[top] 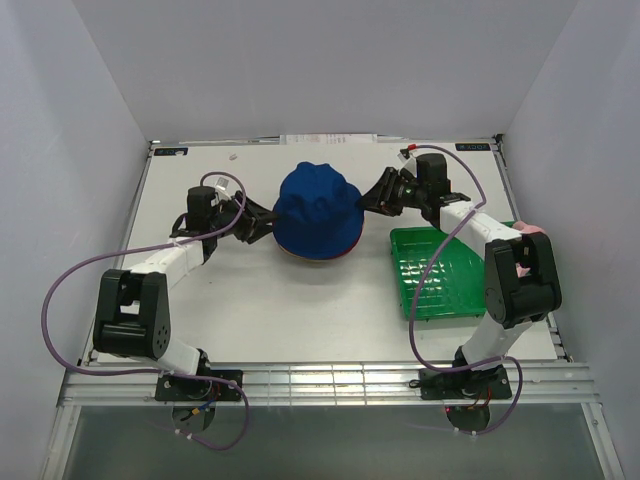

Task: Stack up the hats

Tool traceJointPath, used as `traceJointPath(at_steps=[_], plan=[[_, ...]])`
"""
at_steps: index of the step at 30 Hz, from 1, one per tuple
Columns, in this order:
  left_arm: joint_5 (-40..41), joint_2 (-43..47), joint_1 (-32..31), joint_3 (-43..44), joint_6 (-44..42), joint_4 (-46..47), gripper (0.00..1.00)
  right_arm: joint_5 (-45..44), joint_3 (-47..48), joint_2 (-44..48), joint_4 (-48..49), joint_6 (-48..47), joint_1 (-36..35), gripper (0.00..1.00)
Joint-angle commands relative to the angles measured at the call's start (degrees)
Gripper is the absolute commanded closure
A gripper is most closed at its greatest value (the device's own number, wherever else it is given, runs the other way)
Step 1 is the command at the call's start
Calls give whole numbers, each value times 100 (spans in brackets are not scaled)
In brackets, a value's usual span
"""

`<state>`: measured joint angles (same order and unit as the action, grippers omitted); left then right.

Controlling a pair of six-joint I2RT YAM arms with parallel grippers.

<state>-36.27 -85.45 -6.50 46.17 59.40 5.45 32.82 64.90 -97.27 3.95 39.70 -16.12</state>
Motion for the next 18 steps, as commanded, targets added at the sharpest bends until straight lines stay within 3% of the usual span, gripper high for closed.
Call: traceJointPath(at_steps=[1, 5, 11, 18], plan=[[-64, 99, -9, -82, 72, 237, 45, 251, -101, -72, 493, 266, 47, 66], [-29, 125, -9, -117, 107, 272, 49, 225, -145, -72, 528, 301, 56, 81], [50, 195, -9, -196, 178, 298, 61, 172, -250, -90, 528, 284, 118, 91], [120, 239, -9, -267, 248, 351, 78, 93, -347, -108, 520, 222, 144, 92]])
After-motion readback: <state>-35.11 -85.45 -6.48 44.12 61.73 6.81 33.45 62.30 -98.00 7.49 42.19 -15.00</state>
